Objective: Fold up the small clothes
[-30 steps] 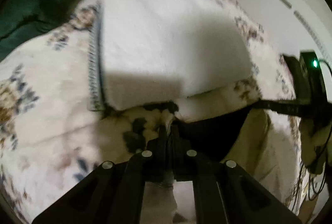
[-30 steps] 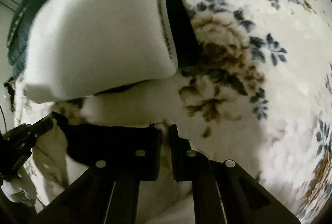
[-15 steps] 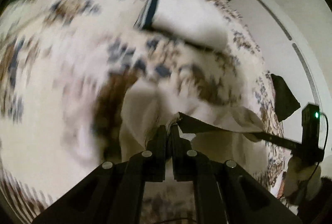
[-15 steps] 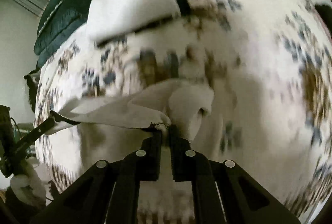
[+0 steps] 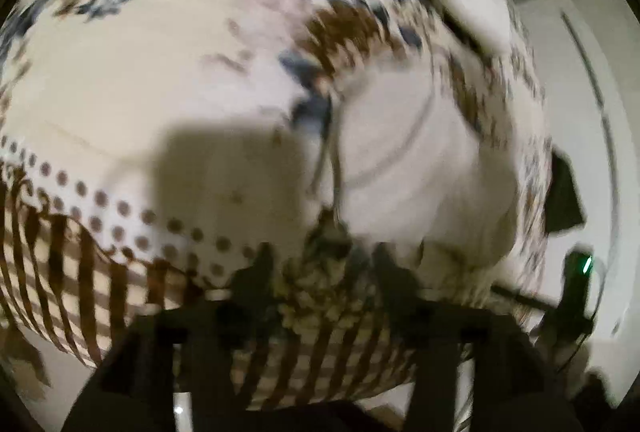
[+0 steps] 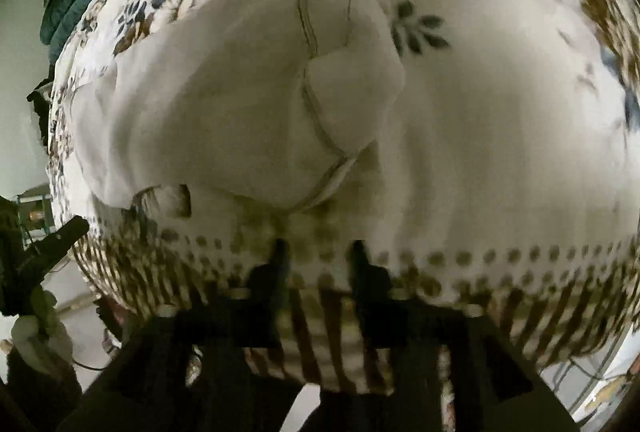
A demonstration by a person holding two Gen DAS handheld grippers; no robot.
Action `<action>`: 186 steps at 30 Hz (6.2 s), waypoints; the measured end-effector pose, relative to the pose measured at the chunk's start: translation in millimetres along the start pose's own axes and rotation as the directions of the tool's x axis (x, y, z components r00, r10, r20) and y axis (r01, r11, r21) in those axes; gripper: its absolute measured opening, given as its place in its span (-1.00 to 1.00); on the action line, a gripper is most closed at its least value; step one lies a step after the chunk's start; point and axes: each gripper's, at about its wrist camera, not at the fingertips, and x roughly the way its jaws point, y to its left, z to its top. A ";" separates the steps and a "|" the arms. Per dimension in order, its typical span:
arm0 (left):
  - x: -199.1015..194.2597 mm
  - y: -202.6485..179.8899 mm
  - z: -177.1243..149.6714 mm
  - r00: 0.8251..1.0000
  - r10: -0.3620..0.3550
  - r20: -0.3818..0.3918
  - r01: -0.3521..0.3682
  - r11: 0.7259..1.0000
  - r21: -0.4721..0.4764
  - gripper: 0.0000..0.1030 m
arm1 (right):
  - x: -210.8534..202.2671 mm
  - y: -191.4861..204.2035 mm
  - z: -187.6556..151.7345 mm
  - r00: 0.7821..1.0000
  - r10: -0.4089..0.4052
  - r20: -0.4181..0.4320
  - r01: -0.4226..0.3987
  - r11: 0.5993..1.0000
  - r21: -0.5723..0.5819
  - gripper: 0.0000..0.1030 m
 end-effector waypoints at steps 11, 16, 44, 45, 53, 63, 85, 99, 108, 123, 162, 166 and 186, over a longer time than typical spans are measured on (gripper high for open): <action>46.8 -64.3 104.2 0.995 -0.020 0.101 0.009 0.994 0.108 0.00 | -39.1 -45.6 91.3 0.918 0.267 0.294 -0.352 0.891 0.287 0.02; 77.1 -64.9 118.2 0.995 0.035 0.094 -0.051 0.984 0.169 -0.95 | -11.4 -39.7 128.4 0.904 0.326 0.275 -0.406 0.855 0.323 -0.42; 96.5 -33.7 136.1 0.986 -0.159 0.041 0.160 0.987 -0.003 -0.82 | 0.4 -59.0 147.0 0.880 0.355 0.315 -0.451 0.832 0.322 -0.85; 97.2 -29.2 138.1 0.986 -0.158 0.044 0.159 0.987 -0.015 -0.82 | -1.0 -60.4 146.3 0.886 0.327 0.328 -0.431 0.841 0.326 -0.86; 98.0 -19.5 142.9 0.972 -0.234 -0.017 0.233 0.971 -0.050 -0.69 | 14.0 -72.4 144.4 0.908 0.315 0.275 -0.404 0.833 0.379 -0.83; 68.4 7.5 99.0 0.952 -0.303 -0.028 0.300 0.950 -0.087 0.20 | 1.6 -80.3 123.0 0.896 0.413 0.161 -0.443 0.841 0.310 0.39; 45.4 -61.0 99.9 0.965 -0.261 -0.003 0.260 0.961 0.092 -0.66 | -3.7 -34.1 113.0 0.854 0.496 0.156 -0.519 0.831 0.198 -0.72; -9.5 -169.1 269.3 0.947 -0.279 0.158 0.239 0.943 0.231 -0.63 | -155.2 45.7 256.5 0.817 0.484 0.313 -0.518 0.855 0.029 -0.72; 35.8 -209.8 399.2 0.948 -0.210 0.240 0.145 0.954 0.262 -0.58 | -159.2 73.5 413.1 0.808 0.476 0.348 -0.494 0.868 -0.041 -0.72; 85.0 -231.0 413.3 0.941 0.108 0.320 -0.208 0.932 0.296 0.97 | -111.8 112.7 460.1 0.932 -0.146 0.332 0.164 0.986 -0.026 0.82; -230.7 -356.4 129.4 0.784 0.215 0.582 -0.437 0.857 0.273 0.99 | -458.4 234.3 56.3 0.576 -0.322 0.751 0.426 0.903 0.059 1.00; -253.7 -362.3 99.7 0.784 0.205 0.586 -0.435 0.855 0.282 0.99 | -488.6 238.1 4.7 0.565 -0.294 0.771 0.410 0.911 0.046 1.00; -326.8 -377.1 23.5 0.753 0.156 0.639 -0.419 0.863 0.283 0.99 | -566.5 244.3 -109.3 0.526 -0.218 0.822 0.378 0.926 0.003 1.00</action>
